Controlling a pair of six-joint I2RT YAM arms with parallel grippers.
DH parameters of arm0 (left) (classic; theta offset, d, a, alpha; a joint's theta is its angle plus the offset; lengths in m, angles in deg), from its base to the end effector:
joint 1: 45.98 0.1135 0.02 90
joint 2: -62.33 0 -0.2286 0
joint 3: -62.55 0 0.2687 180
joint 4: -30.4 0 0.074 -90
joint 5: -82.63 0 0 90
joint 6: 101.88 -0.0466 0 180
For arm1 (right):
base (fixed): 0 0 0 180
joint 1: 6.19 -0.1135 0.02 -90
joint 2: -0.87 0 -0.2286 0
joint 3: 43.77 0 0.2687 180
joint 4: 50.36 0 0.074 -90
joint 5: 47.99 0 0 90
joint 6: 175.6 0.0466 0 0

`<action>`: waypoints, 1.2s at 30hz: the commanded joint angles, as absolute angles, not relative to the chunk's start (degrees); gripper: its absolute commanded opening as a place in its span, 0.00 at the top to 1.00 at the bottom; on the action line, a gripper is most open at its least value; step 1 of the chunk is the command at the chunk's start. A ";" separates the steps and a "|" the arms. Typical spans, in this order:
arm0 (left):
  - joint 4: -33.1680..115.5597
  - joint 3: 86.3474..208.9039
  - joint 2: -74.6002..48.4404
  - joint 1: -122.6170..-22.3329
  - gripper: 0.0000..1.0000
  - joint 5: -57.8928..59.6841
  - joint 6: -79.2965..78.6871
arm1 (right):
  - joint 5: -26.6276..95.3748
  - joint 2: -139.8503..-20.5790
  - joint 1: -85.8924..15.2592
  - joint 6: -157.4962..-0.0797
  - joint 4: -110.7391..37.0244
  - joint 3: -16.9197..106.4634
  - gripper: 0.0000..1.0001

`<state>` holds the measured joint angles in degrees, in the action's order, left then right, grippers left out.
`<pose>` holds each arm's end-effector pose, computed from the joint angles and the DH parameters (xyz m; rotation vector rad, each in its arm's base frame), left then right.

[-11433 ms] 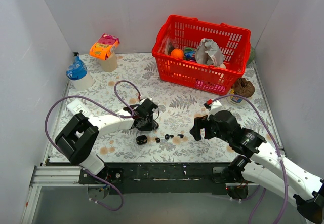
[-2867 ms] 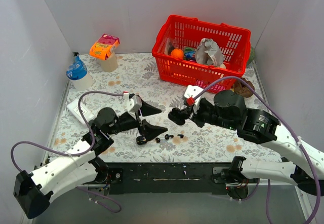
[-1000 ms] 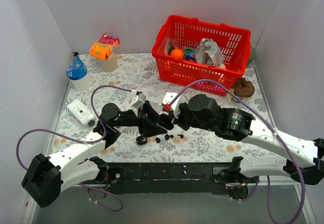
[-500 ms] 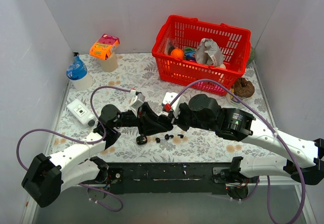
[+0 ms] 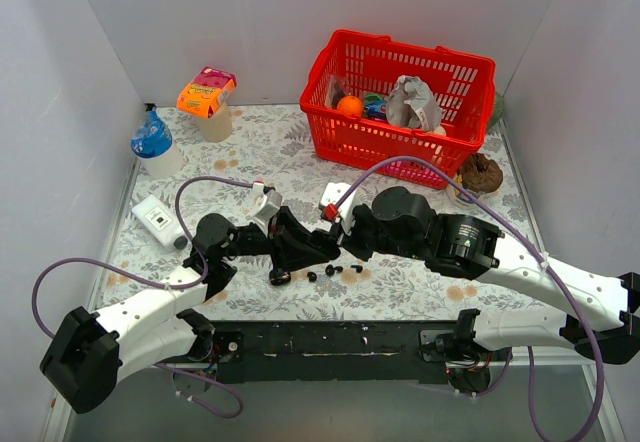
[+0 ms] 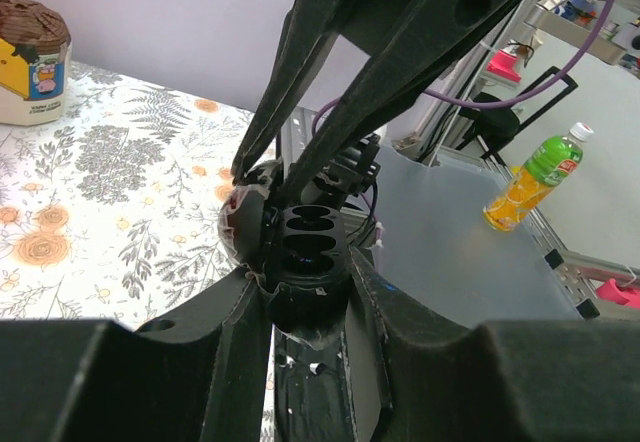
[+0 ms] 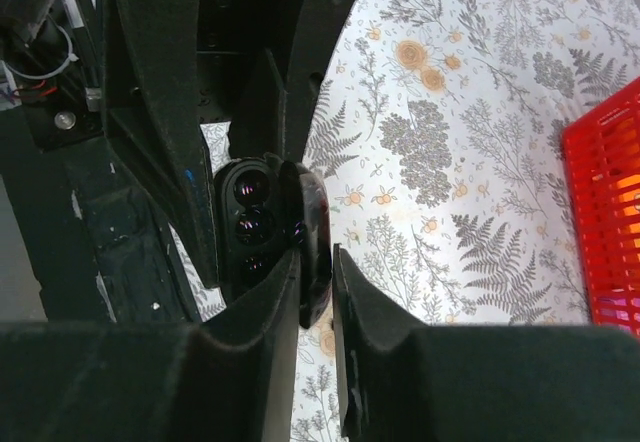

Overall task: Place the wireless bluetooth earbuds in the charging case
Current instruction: Adjust the charging case, then pick up the earbud from the center of the board.

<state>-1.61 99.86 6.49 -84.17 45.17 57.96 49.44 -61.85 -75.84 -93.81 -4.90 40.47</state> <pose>0.1704 -0.1811 0.2411 0.5136 1.7659 -2.0517 0.1013 0.2558 0.3665 -1.2074 1.6309 0.5602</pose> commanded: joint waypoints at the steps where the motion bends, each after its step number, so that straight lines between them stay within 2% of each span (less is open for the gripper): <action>1: -2.31 98.31 8.27 -84.03 1.00 41.94 56.49 | 53.08 -60.22 -75.97 -89.74 -9.41 41.38 0.68; 3: -1.97 98.22 8.62 -84.03 1.00 41.50 56.41 | 54.75 -59.96 -75.80 -88.68 -9.76 41.91 0.58; 6: -1.44 97.87 9.41 -84.03 1.00 40.80 56.41 | 55.99 -59.78 -75.54 -87.63 -10.03 42.70 0.52; 12: 0.84 97.52 11.61 -84.12 1.00 38.78 56.32 | 57.83 -59.43 -75.01 -86.22 -9.68 43.23 0.51; 15: 4.27 97.08 14.06 -84.03 1.00 36.06 55.00 | 65.81 -55.84 -74.83 -83.59 -11.08 39.91 0.50; 18: 10.41 95.85 20.74 -84.03 1.00 31.33 52.19 | 71.02 -50.56 -72.21 -77.97 -11.18 34.20 0.46; 22: 14.46 92.08 31.63 -84.30 1.00 25.08 51.22 | 61.90 -47.91 -63.17 -71.37 -10.47 20.60 0.44; 26: 16.05 89.08 40.33 -84.38 1.00 20.94 53.67 | 53.03 -48.79 -62.62 -65.40 -14.15 11.27 0.44; 30: 15.09 87.85 41.41 -84.38 1.00 19.79 57.46 | 48.26 -50.19 -62.62 -63.55 -19.95 5.09 0.46; 36: 13.69 87.32 39.48 -84.47 1.00 22.08 59.04 | 47.12 -55.90 -62.79 -63.36 -22.77 4.47 0.51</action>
<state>14.61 88.14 40.41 -84.24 22.20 57.19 50.37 -53.48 -62.72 -64.87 -15.61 3.20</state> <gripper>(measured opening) 0.293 0.502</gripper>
